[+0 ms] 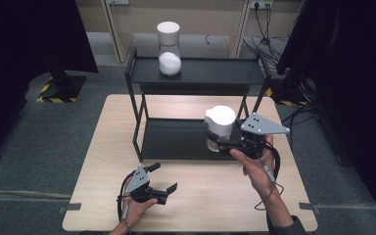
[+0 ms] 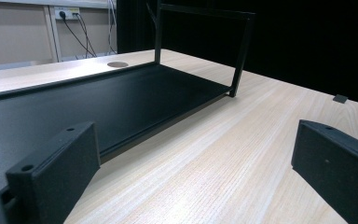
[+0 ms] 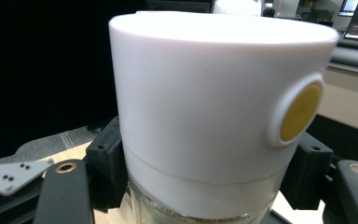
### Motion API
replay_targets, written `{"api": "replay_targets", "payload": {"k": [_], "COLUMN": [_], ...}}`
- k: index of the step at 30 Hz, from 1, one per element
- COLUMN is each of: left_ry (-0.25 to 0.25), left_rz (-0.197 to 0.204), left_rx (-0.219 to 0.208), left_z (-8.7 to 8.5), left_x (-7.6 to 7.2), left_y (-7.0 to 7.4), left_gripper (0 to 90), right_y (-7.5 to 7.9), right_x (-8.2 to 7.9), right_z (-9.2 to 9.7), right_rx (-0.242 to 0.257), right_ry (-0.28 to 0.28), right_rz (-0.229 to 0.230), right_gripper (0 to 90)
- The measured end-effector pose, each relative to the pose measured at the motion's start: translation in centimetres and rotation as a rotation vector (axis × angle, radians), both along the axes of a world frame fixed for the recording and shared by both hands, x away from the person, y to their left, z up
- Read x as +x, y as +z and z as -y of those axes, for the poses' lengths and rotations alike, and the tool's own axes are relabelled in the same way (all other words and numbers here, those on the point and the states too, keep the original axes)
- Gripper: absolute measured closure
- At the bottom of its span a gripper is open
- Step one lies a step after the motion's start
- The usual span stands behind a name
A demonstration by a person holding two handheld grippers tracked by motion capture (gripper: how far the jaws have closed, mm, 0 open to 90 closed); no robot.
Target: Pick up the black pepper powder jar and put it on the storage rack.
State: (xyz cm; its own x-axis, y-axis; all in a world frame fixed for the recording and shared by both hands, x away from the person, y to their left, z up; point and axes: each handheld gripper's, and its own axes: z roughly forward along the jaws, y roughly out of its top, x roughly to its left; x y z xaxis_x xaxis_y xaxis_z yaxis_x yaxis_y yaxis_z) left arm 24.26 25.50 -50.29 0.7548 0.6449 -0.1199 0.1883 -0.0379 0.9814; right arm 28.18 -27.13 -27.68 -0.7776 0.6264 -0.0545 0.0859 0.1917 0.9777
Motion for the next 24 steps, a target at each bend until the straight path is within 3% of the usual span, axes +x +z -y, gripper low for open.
{"api": "replay_targets", "payload": {"k": [13, 24], "left_ry": [0.0, 0.0], "left_rz": [-0.001, -0.002], "left_rx": [-0.001, -0.002], "left_z": [0.0, -0.1], "left_x": [0.0, 0.0], "left_y": [0.0, 0.0], "left_gripper": [0.3, 0.3], "right_y": [5.3, 8.9], "right_x": [2.2, 4.3], "right_z": [-1.1, -2.1], "right_rx": [-0.007, 0.007], "right_ry": [-0.027, -0.036], "right_rz": [0.021, -0.001], "right_gripper": [30.8, 30.8]}}
